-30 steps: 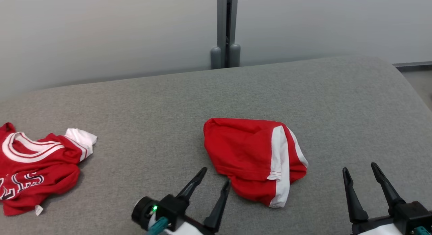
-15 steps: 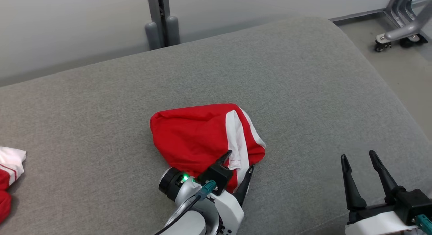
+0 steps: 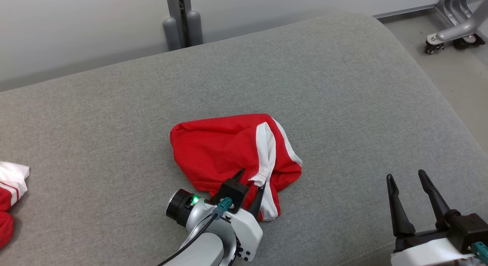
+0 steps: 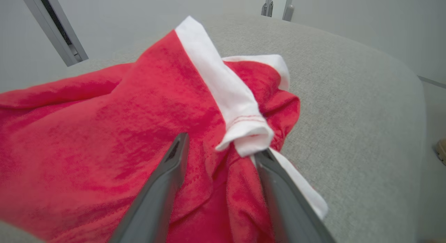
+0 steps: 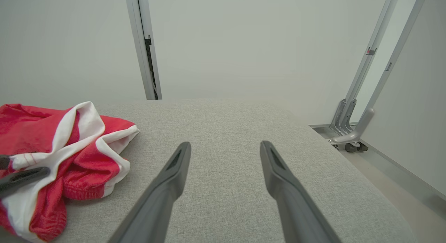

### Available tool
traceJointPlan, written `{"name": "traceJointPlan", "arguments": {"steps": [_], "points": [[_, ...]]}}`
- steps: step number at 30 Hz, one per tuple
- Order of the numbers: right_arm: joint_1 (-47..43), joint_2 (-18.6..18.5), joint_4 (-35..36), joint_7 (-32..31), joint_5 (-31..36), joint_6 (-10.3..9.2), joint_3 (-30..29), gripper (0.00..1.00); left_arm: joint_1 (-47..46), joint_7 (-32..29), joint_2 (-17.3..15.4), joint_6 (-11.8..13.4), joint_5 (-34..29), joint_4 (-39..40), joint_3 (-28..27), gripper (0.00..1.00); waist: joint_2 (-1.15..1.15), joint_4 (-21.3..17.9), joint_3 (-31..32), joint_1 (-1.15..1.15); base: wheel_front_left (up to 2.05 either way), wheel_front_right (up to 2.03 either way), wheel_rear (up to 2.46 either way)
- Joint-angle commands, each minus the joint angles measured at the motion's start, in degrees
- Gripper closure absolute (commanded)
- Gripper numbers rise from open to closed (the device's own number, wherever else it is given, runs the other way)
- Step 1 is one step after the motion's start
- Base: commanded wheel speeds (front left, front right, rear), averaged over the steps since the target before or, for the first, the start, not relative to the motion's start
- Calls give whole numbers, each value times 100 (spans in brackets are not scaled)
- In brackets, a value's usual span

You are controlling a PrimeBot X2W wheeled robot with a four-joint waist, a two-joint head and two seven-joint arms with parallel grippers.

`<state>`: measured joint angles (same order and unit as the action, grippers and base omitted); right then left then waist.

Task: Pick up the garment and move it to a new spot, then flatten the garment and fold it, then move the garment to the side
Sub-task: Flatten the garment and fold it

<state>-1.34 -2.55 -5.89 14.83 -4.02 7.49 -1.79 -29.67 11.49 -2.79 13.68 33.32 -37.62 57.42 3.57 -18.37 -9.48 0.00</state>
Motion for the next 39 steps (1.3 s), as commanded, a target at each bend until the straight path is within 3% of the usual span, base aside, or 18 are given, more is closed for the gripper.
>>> {"name": "traceJointPlan", "arguments": {"steps": [1, 5, 10, 18, 20, 22, 27, 31, 39], "points": [[55, -38, -6, 34, -6, 1, -25, 0, -66, 56, -21, 13, 71, -15, 33, 51, 0, 41, 19, 0, 0, 0, 0], [55, -37, -34, 34, 1, 1, -7, 0, -105, 139, -21, -11, 217, 41, 131, 48, 0, 109, 41, 0, 0, 0, 0], [29, -37, -46, 34, 1, 1, 1, 0, -164, 220, -21, 15, 346, 146, 257, 31, 0, 161, 53, 0, 0, 0, 0], [29, -37, -81, 34, 5, 1, 18, 0, -253, 272, -23, 56, 518, 322, 379, 58, 0, 170, 34, 0, 0, 0, 0], [43, -37, -86, 34, 2, 1, 16, 0, -266, 275, -21, 60, 565, 319, 418, 75, 0, 163, 29, 0, 0, 0, 0], [46, -37, -92, 34, -2, 1, 11, 0, -266, 273, -21, 51, 615, 310, 443, 100, 0, 164, 34, 0, 0, 0, 0], [-105, -37, -73, 34, 23, 1, -94, 0, -144, 317, -36, 18, 798, 521, 309, 100, 0, 301, 107, 0, 0, 0, 0], [-262, -37, -48, 34, 70, 1, -185, 0, 214, 327, -531, 88, 925, 1068, 104, 100, 0, 564, 205, 0, 0, 0, 0], [-380, -37, 3, 34, 136, 1, -231, 0, 1408, -88, -2499, 823, 924, 2599, -13, 100, 0, 1173, 284, 0, 0, 0, 0]]}}
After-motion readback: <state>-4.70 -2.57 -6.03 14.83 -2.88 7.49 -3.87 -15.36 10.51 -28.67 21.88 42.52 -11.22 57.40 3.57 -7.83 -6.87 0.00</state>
